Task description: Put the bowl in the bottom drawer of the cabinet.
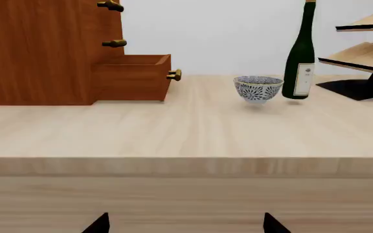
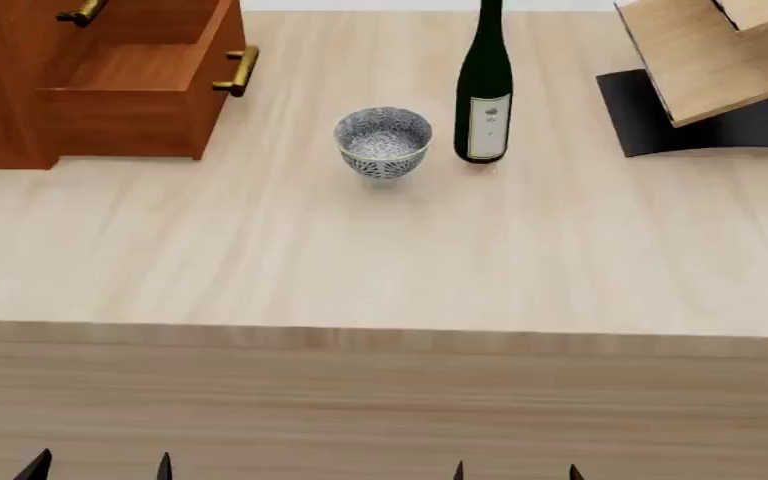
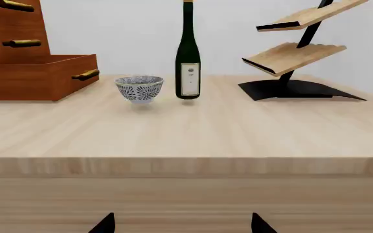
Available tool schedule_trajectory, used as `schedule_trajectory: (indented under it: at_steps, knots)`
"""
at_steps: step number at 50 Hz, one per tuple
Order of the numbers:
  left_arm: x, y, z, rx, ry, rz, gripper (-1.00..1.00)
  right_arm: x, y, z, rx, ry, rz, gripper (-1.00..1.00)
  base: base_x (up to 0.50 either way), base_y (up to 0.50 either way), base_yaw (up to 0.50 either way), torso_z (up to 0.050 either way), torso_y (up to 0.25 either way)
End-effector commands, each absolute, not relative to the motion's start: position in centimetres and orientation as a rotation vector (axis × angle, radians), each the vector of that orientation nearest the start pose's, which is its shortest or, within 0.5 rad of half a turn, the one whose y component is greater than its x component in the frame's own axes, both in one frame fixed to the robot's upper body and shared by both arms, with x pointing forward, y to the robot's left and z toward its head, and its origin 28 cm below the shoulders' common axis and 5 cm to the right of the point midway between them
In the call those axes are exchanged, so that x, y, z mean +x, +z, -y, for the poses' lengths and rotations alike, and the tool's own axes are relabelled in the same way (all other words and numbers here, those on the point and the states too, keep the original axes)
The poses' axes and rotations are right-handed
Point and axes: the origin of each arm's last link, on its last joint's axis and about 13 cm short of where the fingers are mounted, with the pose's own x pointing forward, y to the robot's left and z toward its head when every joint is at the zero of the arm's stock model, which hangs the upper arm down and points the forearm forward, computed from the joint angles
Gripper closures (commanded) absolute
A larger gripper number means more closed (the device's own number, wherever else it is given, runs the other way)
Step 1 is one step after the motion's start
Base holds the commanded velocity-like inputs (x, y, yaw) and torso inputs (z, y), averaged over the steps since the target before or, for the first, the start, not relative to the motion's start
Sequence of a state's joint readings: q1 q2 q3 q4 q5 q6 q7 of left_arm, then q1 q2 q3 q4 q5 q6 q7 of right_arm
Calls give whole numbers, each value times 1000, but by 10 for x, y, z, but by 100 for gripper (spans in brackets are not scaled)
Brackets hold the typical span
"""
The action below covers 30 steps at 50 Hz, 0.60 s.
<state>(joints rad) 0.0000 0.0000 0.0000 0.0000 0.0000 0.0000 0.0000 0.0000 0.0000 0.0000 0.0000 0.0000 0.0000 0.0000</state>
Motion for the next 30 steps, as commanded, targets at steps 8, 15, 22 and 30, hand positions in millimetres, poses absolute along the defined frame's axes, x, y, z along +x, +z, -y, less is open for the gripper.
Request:
schedule_trajectory:
  at_steps: [8, 15, 22, 30]
  knots:
    - [217, 22, -210, -9, 46, 18, -100, 199, 17, 88, -39, 5, 38, -100, 0, 0, 0, 0, 0]
    - [205, 23, -208, -25, 38, 21, -100, 188, 12, 91, -61, -80, 11, -100, 0, 0, 0, 0, 0]
    - [209, 29, -200, 9, -32, 87, -100, 178, 7, 98, -91, -132, 33, -100, 0, 0, 0, 0, 0]
    - [208, 31, -198, -13, -18, 105, -100, 170, 10, 100, -125, -142, 23, -100, 0, 0, 0, 26, 0]
